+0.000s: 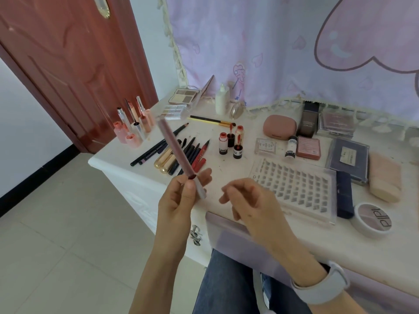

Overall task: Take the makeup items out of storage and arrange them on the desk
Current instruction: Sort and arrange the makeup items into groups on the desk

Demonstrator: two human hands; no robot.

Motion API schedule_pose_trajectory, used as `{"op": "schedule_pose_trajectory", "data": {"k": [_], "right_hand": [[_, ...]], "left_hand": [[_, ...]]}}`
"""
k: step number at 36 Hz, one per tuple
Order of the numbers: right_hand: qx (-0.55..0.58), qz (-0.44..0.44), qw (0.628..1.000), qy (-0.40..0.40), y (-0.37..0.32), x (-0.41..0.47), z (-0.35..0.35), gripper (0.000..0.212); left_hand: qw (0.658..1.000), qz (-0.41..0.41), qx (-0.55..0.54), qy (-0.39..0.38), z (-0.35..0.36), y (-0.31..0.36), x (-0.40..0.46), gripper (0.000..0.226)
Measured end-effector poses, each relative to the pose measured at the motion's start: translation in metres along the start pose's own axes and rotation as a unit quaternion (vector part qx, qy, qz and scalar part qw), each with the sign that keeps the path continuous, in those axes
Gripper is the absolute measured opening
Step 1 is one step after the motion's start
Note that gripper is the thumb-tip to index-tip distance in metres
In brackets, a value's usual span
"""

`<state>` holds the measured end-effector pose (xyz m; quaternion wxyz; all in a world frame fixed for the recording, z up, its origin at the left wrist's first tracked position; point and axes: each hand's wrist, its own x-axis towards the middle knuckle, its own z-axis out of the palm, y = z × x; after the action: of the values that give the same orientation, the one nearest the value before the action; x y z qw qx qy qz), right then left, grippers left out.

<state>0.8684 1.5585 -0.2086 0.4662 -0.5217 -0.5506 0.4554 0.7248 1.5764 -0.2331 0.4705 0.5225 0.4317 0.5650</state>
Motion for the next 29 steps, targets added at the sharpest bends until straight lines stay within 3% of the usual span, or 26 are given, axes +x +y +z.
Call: {"op": "schedule_pose_trajectory", "data": {"k": [3, 10, 14, 20, 24, 27, 29], "right_hand": [[0.007, 0.004, 1.000, -0.018, -0.001, 0.000, 0.009, 0.005], [0.143, -0.003, 0.989, -0.047, -0.011, 0.005, 0.014, 0.003], [0.168, -0.023, 0.985, -0.029, -0.011, 0.007, 0.013, 0.005], [0.134, -0.047, 0.990, 0.012, -0.007, 0.014, -0.003, 0.014], [0.142, -0.054, 0.987, 0.043, -0.008, 0.018, -0.008, 0.014], [0.143, -0.056, 0.985, 0.077, -0.010, 0.023, -0.016, 0.014], [0.125, -0.065, 0.986, 0.094, -0.010, 0.026, -0.020, 0.015]], "left_hand": [[1.000, -0.003, -0.006, 0.015, 0.001, 0.003, 0.000, 0.020], [1.000, 0.015, -0.021, 0.006, 0.005, 0.008, -0.001, 0.025], [1.000, 0.005, -0.019, 0.007, 0.001, 0.009, 0.000, 0.027], [0.984, 0.010, -0.169, 0.056, -0.019, 0.012, 0.007, 0.041], [0.986, -0.004, -0.168, 0.012, -0.027, 0.012, 0.004, 0.040], [0.986, -0.024, -0.162, 0.011, -0.035, 0.010, 0.003, 0.021], [0.997, -0.034, -0.072, 0.012, -0.036, 0.011, 0.003, 0.011]]}}
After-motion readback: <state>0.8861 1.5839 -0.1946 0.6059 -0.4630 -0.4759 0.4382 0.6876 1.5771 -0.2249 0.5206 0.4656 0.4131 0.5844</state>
